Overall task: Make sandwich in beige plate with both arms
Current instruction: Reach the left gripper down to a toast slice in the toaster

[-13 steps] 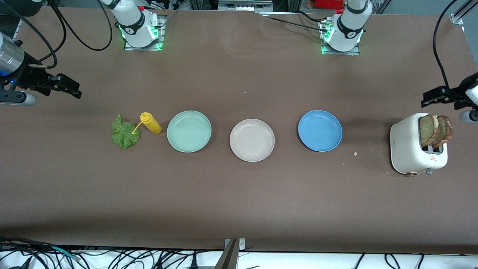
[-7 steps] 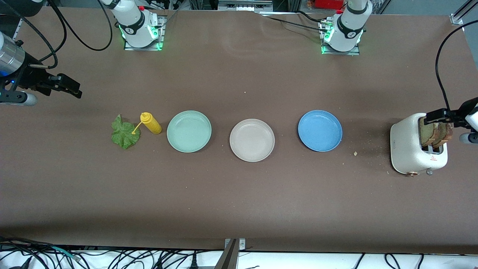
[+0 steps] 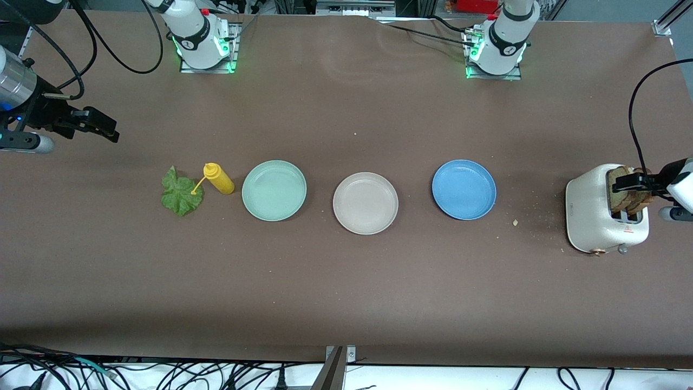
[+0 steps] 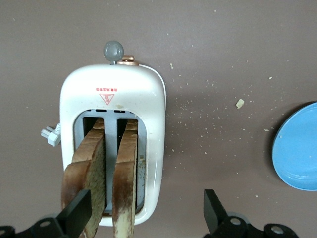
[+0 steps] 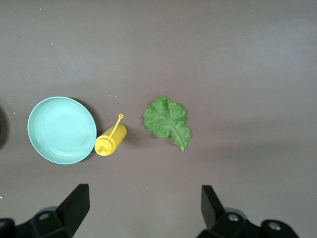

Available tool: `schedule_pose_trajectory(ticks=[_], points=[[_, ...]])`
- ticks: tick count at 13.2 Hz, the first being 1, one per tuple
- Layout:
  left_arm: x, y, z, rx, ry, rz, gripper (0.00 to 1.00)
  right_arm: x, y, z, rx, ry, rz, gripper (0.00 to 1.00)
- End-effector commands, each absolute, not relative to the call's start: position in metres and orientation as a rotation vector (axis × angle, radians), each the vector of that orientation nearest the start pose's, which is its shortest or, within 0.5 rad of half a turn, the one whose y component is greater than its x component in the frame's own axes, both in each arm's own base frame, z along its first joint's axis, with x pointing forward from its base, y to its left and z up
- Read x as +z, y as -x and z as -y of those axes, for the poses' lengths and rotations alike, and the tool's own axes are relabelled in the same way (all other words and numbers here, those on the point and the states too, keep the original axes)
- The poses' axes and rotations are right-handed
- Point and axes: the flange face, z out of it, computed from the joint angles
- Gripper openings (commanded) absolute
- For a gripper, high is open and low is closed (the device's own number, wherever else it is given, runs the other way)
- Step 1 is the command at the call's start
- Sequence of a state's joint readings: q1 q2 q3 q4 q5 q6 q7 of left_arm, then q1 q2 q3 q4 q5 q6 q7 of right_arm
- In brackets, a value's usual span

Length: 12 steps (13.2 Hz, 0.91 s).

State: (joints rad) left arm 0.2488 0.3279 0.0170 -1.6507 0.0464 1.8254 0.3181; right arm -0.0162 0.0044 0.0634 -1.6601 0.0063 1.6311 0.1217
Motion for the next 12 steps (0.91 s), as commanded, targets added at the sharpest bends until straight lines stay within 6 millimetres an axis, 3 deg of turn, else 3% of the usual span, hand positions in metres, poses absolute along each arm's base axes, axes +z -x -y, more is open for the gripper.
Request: schedule_pose_trajectory(ticks=[1, 4, 5, 10, 11, 12], points=[[0.398, -0.607, -0.17, 0.247, 3.116, -0.144, 0.99, 0.589, -0.558, -0.026, 0.058, 3.138, -0.125, 1.0], [0.381, -0.601, -0.175, 0.259, 3.119, -0.131, 0.95, 0.589, -0.558, -0.026, 0.058, 3.138, -0.126, 1.0], [0.374, -0.6, -0.178, 0.275, 3.122, -0.125, 0.88, 0.59, -0.558, -0.026, 0.056, 3.138, -0.126, 1.0], [0.368, -0.597, -0.185, 0.304, 3.124, -0.11, 0.29, 0.589, -0.558, -0.027, 0.058, 3.138, -0.121, 1.0], [0.373, -0.598, -0.187, 0.306, 3.101, -0.127, 0.19, 0.589, -0.558, -0.027, 0.058, 3.138, -0.121, 1.0], [0.377, -0.598, -0.188, 0.309, 3.073, -0.141, 0.16, 0.589, -0.558, -0.026, 0.058, 3.138, -0.123, 1.0]])
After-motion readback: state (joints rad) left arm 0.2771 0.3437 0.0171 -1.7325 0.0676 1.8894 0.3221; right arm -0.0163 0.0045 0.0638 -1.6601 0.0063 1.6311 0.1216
